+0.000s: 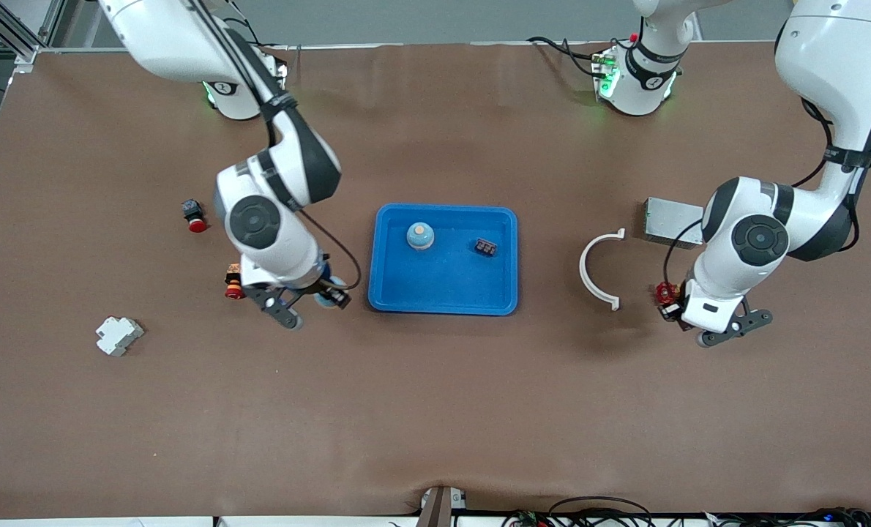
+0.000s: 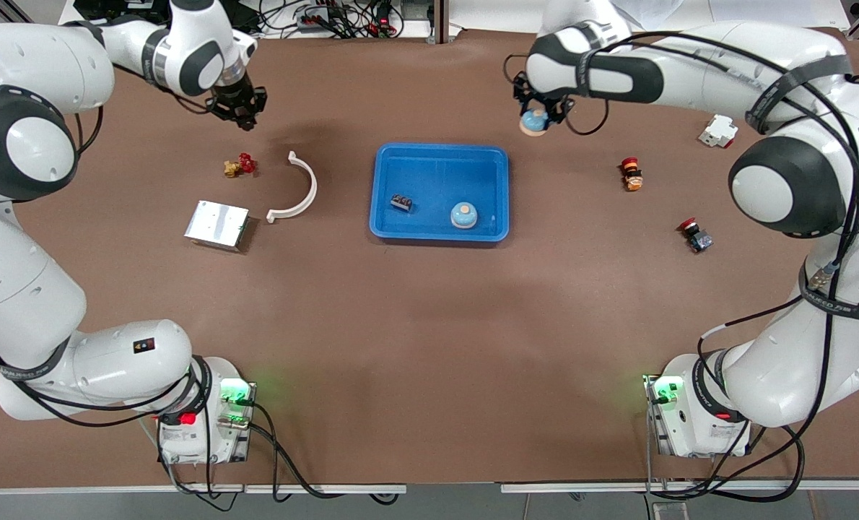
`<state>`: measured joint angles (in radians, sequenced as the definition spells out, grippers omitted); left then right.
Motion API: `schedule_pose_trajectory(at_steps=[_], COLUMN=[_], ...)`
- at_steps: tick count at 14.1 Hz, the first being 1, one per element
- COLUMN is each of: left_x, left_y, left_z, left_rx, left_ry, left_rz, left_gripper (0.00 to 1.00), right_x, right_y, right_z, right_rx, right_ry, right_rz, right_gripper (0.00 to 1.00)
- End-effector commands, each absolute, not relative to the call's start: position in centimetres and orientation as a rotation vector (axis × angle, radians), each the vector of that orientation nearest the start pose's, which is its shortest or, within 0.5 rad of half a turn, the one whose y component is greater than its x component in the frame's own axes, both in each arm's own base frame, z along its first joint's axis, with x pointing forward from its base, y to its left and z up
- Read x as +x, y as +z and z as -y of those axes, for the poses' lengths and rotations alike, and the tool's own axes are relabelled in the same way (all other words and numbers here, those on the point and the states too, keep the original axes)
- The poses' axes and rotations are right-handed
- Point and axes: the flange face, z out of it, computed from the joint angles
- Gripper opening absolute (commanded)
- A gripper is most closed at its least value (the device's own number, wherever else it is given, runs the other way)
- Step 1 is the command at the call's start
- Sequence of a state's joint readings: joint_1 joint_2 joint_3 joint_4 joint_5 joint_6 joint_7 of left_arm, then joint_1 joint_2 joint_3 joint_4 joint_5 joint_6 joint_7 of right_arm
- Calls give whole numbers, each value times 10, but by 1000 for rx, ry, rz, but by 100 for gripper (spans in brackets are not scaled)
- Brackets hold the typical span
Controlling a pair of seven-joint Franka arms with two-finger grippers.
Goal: Place electrolytic capacitor and blue bell in tray
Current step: 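Carry the bell toward the tray with the right gripper while the left carries the capacitor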
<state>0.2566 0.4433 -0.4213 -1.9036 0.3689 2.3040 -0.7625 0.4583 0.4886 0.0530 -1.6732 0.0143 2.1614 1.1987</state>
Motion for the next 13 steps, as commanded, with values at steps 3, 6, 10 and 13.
schedule_pose_trajectory(at_steps=[3, 6, 10, 13], left_x=[622, 618, 612, 605], left_y=[305, 310, 313, 308], left_z=[125, 158, 206, 239], left_rx=[-3098, -3094, -3070, -3041], left_ry=[35, 34, 62, 93], left_rz=[732, 812, 887, 970], left_gripper=[0, 0, 0, 0], right_x=[558, 547, 529, 518], right_y=[314, 298, 261, 238], right_z=[-386, -406, -437, -450], right_rx=[-2809, -2781, -2747, -2761], right_ry=[-16, -13, -13, -3], right_rz=[-1266, -1315, -1365, -1377], right_gripper=[0, 0, 0, 0])
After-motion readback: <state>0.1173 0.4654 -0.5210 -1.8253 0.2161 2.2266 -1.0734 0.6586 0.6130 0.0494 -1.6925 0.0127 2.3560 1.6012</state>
